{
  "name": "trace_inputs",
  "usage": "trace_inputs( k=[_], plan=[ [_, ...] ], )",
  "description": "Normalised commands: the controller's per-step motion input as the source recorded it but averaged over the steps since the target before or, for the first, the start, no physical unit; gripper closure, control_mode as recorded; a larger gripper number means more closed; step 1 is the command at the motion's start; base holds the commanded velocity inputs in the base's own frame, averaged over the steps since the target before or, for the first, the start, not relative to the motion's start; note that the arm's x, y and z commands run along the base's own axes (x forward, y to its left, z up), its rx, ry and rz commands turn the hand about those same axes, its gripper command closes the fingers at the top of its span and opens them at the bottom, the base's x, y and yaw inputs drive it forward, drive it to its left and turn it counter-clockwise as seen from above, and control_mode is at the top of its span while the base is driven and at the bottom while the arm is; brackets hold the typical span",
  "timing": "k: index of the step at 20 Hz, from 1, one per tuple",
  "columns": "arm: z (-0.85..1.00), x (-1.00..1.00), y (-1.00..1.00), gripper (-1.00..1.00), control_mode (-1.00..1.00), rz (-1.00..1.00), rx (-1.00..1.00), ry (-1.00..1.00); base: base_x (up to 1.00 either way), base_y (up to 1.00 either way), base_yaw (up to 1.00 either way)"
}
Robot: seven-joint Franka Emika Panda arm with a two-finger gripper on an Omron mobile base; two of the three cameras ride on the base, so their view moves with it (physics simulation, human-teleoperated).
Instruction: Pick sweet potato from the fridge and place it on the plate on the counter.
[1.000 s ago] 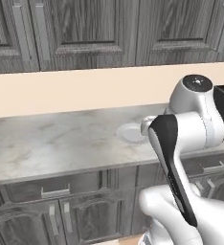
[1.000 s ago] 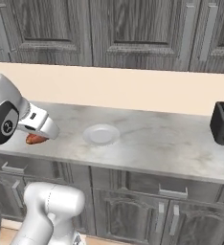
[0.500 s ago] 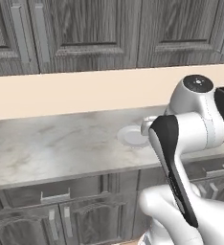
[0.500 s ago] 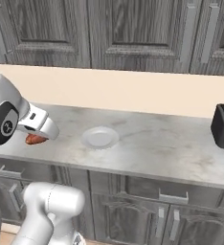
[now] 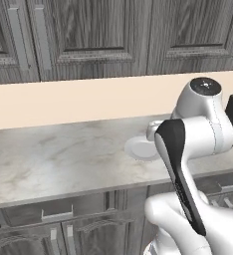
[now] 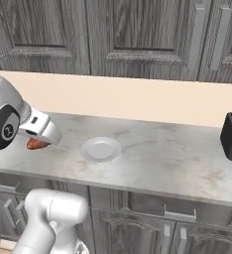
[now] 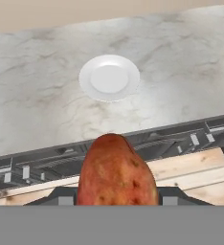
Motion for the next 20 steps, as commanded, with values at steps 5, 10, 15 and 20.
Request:
trace_inputs(
  k=[5,10,15,20],
  plan=[
    [-0.02,0.0,0.0,1.0,-1.0,0.0,0.0,0.0,0.0,0.0,0.0],
    [-0.31,0.09,-0.09,1.0,-1.0,0.0,0.07,0.0,0.0,0.0,0.0],
    [-0.58,0.41,-0.09,1.0,-1.0,0.0,0.09,0.0,0.0,0.0,0.0],
    [-0.49,0.85,-0.02,1.0,-1.0,0.0,0.0,0.03,0.0,0.0,0.0]
  ],
)
